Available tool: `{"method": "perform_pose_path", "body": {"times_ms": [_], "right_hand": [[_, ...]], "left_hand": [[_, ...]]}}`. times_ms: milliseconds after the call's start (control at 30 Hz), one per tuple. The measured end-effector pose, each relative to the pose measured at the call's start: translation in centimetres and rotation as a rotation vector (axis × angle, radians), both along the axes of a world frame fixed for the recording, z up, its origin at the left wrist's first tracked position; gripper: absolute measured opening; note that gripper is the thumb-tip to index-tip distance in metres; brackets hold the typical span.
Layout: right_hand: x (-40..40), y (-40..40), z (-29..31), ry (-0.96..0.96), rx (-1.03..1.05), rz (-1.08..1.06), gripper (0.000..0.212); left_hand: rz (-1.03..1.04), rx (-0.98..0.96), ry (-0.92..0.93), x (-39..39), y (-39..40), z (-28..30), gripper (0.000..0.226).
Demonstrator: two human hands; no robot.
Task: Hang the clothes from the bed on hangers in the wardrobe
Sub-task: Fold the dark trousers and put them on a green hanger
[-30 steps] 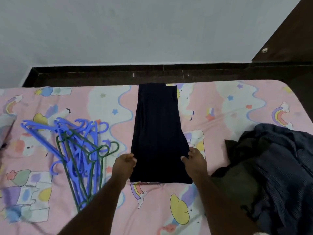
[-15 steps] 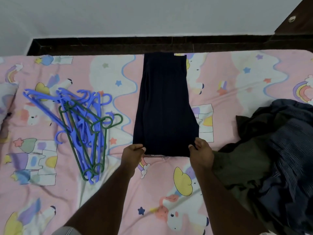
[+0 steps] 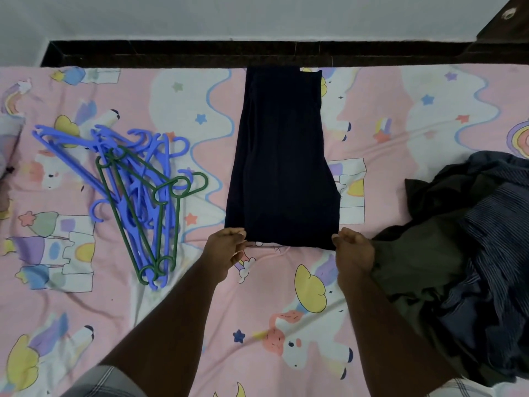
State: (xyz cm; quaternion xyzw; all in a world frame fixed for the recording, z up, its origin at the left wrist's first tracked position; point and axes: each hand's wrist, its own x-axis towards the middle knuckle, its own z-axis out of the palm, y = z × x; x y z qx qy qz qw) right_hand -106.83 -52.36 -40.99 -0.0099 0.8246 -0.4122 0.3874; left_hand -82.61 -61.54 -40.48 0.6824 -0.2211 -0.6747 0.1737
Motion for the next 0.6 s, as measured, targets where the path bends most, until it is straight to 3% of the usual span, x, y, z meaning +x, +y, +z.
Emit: {"method": "perform_pose_path", "body": {"times_ms": [167,333,533,600], "right_hand": [[-0.8,0.4,0.0,-0.039,-0.032,-0.047,0.026],[-1.0,0.6,-1.1,-0.086,-0.016,0.005,0.023],[-0.6,0.6,-1.0,-0.083,-0.04,-0.025,0.021],[-1.3,0.8,-0.5,-0.203,-0.11,-0.142,0.023]], "left_hand": [[0.131,0.042,0.147,0.9,-0.7,0.7,0.016],[0.093,0.004,0.254,1.6,-0.7,0.4,0.02],[0.044,-0.062,0.219,1.9,-0.1,1.0,0.014],[0.068,-0.084,0.228,2.6,-0.2,1.1,0.018]]}}
